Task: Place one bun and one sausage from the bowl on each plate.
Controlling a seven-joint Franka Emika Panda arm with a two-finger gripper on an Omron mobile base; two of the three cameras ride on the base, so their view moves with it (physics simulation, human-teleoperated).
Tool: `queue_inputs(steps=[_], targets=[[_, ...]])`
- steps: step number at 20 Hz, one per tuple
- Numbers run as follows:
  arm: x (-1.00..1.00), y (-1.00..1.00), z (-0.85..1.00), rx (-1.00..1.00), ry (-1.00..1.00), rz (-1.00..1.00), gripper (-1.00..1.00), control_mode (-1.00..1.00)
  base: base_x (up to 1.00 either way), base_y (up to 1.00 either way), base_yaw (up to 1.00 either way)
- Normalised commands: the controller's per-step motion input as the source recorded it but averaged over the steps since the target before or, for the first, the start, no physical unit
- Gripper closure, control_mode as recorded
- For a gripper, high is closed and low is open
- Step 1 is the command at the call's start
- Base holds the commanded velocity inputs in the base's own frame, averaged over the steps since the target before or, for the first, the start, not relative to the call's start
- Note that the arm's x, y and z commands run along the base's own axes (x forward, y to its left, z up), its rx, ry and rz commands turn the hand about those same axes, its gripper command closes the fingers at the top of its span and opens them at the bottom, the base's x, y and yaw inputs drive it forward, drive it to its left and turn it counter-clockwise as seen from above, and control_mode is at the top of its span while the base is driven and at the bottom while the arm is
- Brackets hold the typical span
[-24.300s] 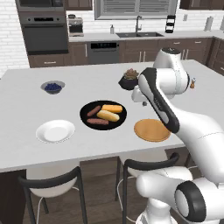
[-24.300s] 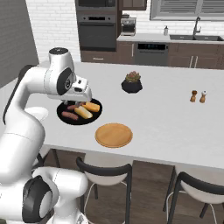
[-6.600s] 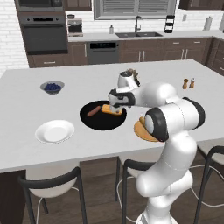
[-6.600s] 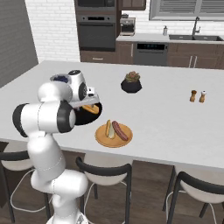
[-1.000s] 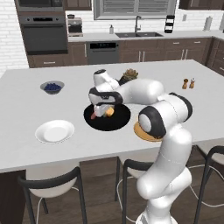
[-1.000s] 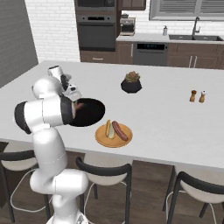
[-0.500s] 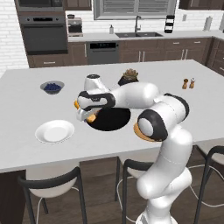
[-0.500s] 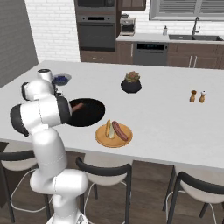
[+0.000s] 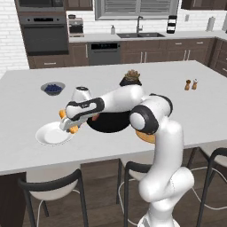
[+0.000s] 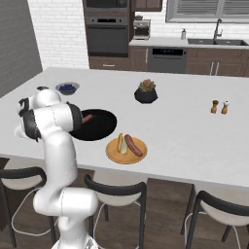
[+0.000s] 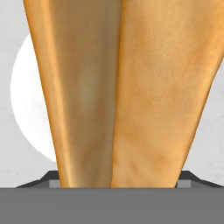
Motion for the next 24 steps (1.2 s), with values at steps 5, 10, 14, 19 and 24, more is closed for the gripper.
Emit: queue_inputs(steps=[5, 10, 14, 19, 24], targets=[[0.32, 0.3, -0.15, 0.0, 0.04, 0.01, 1.0, -1.0, 0.0, 0.0, 0.0], [0.55, 0.27, -0.36, 0.0, 0.0, 0.0, 1.0, -1.0, 0.0, 0.0, 0.0], [0.41, 0.18, -0.24, 0.0, 0.0, 0.0, -1.0, -1.0, 0.0, 0.0, 0.0], [0.0, -0.01, 0.02, 0.0, 0.0, 0.0, -1.0, -1.0, 0.0, 0.0, 0.0], [-0.63, -0.39, 0.42, 0.04, -0.04, -0.04, -1.0, -1.0, 0.0, 0.0, 0.0]])
